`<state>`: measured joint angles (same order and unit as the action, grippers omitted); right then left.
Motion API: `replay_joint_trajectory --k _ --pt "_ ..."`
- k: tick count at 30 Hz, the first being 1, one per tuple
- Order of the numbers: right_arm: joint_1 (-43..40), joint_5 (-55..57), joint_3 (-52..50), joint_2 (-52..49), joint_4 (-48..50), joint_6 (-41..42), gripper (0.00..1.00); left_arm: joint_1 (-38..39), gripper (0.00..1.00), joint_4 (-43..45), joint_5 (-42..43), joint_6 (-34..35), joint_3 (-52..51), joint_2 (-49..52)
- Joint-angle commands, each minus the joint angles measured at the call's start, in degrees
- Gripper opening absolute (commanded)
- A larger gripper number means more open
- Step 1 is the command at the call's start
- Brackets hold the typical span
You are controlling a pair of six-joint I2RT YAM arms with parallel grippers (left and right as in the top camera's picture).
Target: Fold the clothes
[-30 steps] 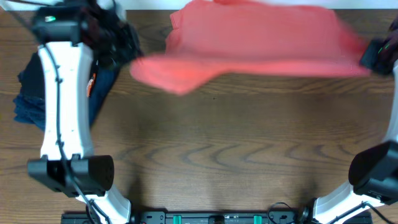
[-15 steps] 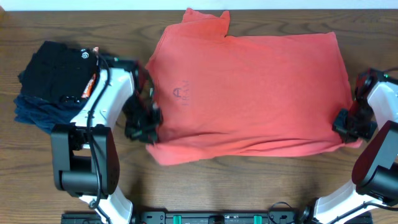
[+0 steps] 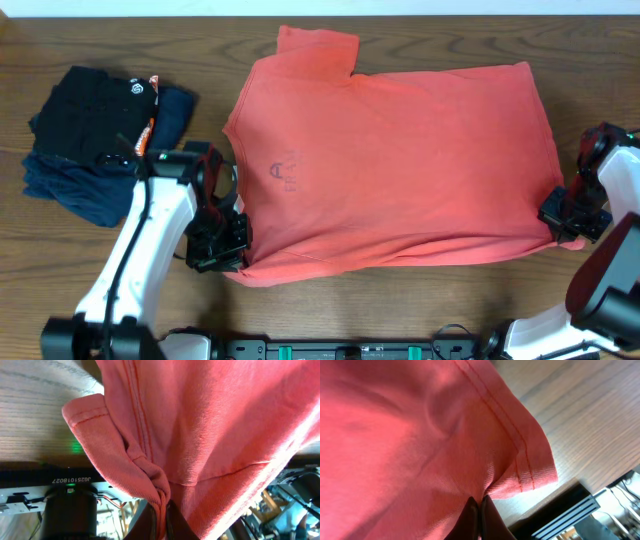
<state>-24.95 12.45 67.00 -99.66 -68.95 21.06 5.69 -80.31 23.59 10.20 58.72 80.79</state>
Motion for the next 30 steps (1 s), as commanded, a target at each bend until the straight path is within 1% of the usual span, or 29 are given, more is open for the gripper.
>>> replay_joint_trajectory --k 1,4,7,9,11,16,19,21,30 --pt "-0.6 0.0 -0.2 3.4 1.0 1.2 0.01 -0.3 0.06 1.6 -0.7 1.8 -0.4 -2.6" --pt "-0.6 -3.9 -0.2 4.0 4.1 -0.3 0.01 -0.3 0.06 6.5 -0.7 3.7 -0.4 -3.1" --pt "-0.5 -9.3 -0.2 3.9 8.2 -3.4 0.01 -0.3 0.06 12.4 -0.7 6.9 -0.4 -3.0" --pt "-0.4 -11.3 -0.2 3.9 11.2 -3.6 0.01 -0.3 0.06 16.8 -0.7 9.6 -0.4 -3.0" --pt "-0.1 -11.4 -0.2 3.9 14.0 -3.6 0.01 -0.3 0.06 21.3 -0.7 12.3 -0.4 -3.0" --pt "0.4 -11.4 -0.2 3.9 19.1 -4.0 0.01 -0.5 0.06 29.1 -1.0 16.6 -0.4 -3.0" --pt "0.4 -11.4 -0.2 3.9 21.7 -4.0 0.01 -1.3 0.06 31.5 -4.6 19.6 -0.4 -2.9" --pt "0.4 -11.5 -0.2 3.9 23.4 -4.0 0.01 -1.8 0.06 33.2 -6.4 20.4 -0.4 -2.7" --pt "0.7 -13.3 -0.2 3.7 26.8 -4.0 0.01 -2.1 0.06 42.7 -6.6 20.4 -0.4 0.0"
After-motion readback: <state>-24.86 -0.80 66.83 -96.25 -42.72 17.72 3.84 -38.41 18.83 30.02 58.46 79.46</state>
